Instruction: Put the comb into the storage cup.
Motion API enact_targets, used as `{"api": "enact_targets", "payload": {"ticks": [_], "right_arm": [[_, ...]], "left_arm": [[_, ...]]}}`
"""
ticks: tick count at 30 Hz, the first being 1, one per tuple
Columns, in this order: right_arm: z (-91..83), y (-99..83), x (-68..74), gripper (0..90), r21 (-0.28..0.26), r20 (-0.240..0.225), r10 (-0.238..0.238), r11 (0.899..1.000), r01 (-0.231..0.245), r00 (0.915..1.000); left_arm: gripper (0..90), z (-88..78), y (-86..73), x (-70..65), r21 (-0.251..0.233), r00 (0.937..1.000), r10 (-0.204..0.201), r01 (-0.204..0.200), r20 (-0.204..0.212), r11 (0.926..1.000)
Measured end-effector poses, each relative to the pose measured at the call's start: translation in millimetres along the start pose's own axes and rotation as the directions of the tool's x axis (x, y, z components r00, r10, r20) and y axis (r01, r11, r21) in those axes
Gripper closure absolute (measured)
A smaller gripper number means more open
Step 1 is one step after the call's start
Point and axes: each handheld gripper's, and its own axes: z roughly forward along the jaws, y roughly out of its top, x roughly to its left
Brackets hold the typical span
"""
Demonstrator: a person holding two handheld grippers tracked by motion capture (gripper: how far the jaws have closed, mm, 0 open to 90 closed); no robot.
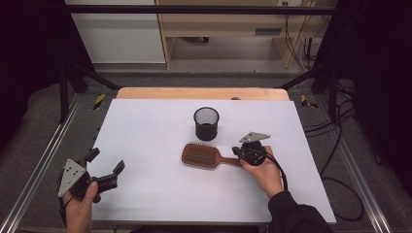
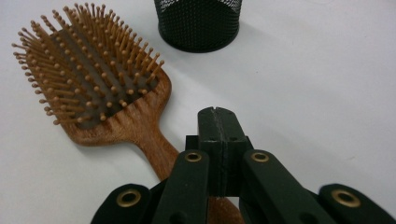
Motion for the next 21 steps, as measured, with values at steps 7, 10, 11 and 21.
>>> {"api": "enact_targets", "payload": {"ticks": [7,10,11,21], "right_arm": [[7.2,-1.5,-1.9,90.0,0.038,-0.010,0.007,0.999,-0.007,0.9999],[13.0,-3.1,-3.7,90.0,0.071,-0.007,0.011,0.997,-0.011,0.9999],[14.9,-3.9,-3.8,90.0,0.083,-0.005,0.008,0.996,-0.008,1.0000],[15.8,-5.4,14.5,90.0,0.170,-0.042,-0.021,0.985,0.028,0.9989]], "left_arm": [[2.3,1.1,-0.6,-0.7,0.002,1.0000,-0.004,0.004,0.007,1.0000],[2.3,3.4,-1.7,-1.3,0.008,0.9999,-0.010,0.010,0.012,0.9999],[2.3,3.9,-1.6,-2.0,0.010,0.9999,-0.007,0.007,0.013,0.9999],[2.3,3.2,-2.6,-2.2,0.012,0.9996,-0.021,0.021,0.017,0.9997]]}}
